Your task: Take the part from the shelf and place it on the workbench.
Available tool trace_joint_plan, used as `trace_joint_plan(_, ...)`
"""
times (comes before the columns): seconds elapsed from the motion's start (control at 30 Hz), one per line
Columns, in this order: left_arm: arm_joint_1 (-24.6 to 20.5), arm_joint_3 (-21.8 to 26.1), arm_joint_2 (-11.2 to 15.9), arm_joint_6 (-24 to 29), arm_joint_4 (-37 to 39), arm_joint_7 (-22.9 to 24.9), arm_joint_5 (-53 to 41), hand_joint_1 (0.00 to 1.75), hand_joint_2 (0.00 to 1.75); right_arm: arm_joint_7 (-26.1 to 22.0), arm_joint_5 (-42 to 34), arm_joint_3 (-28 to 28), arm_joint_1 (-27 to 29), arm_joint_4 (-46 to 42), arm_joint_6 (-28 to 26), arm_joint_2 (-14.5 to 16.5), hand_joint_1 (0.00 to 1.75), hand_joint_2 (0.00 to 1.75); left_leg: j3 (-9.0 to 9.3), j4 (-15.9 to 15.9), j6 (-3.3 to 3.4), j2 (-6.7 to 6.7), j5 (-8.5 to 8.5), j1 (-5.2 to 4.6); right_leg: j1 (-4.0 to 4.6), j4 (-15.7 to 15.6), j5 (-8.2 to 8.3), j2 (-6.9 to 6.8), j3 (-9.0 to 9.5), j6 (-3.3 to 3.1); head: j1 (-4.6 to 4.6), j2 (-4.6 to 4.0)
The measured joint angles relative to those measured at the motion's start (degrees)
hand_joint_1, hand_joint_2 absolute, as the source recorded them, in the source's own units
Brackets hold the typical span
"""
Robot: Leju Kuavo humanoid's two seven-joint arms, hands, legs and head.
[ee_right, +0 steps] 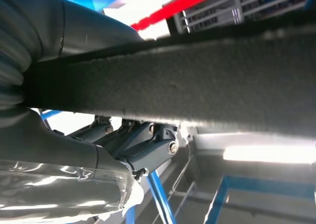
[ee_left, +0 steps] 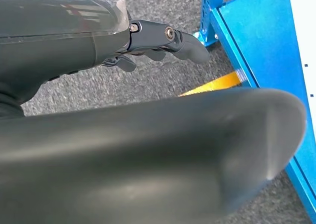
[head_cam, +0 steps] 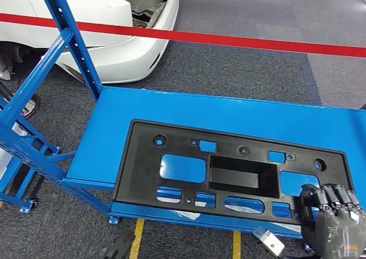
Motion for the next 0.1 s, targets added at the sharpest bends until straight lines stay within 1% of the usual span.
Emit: trace_joint_plan(0.1, 0.2, 0.7, 0.0, -0.7, 0.0, -1.2, 0.7, 0.00, 0.00, 0.2, 2.0, 0.4, 1.7, -2.7, 0.0, 0.9, 1.75, 1.75, 0.01, 0.0, 0.00, 0.00, 0.00, 0.01, 0.01, 0.0, 0.00, 0.00, 0.01, 0.00, 0.00, 0.00)
